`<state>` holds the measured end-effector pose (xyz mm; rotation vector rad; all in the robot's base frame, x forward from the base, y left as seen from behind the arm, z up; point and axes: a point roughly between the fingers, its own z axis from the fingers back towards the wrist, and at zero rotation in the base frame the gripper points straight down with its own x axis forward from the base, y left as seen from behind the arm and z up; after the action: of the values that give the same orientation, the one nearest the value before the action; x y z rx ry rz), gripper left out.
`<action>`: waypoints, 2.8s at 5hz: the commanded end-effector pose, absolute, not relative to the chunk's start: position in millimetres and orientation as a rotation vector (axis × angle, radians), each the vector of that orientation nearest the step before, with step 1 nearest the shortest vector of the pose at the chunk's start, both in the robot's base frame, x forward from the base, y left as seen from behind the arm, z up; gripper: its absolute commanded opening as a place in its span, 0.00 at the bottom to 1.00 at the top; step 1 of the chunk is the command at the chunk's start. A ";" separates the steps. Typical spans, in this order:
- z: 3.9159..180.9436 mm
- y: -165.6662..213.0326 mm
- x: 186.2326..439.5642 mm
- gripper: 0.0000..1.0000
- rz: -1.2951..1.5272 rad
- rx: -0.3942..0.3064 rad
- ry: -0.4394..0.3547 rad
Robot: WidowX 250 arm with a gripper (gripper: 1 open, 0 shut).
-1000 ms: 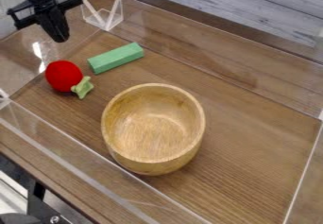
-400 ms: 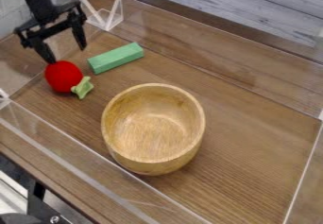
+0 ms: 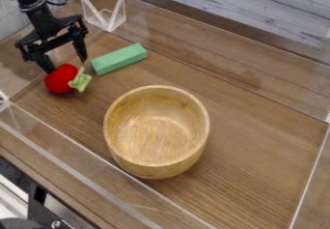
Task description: Move the red object to the right side of the table
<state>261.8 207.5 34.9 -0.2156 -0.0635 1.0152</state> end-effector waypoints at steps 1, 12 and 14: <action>29.6 211.1 258.1 0.00 0.963 -0.200 -0.075; 84.5 -112.9 280.5 1.00 -0.457 -0.281 0.137; 77.4 -115.1 278.6 0.00 -0.628 -0.273 0.187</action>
<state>271.0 -113.9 63.5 -0.2776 0.2429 -0.6057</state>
